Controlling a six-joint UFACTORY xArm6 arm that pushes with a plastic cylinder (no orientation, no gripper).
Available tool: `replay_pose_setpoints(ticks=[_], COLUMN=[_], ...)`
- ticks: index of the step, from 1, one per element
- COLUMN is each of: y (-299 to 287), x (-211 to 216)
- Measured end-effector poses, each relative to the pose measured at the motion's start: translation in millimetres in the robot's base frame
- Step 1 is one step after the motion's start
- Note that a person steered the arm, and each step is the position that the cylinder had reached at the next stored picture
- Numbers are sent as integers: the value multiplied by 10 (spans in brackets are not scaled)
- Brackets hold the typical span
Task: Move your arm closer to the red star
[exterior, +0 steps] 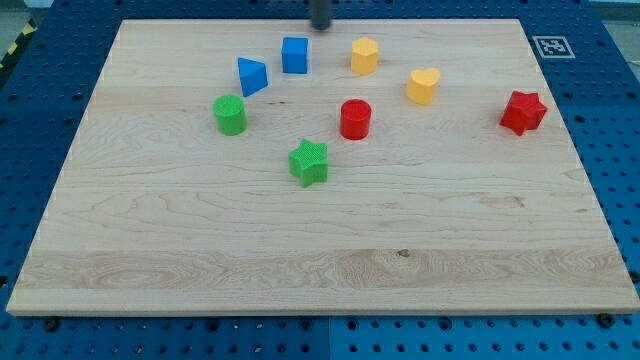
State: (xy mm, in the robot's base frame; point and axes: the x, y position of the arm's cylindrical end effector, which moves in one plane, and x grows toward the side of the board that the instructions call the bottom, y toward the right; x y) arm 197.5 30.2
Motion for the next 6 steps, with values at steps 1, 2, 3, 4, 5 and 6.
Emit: replay_pose_setpoints(ticks=[1,2,3,4,5,6], y=[742,1351,1597,1619,1779,2263], x=[244,773,1505,1636,1555,1430])
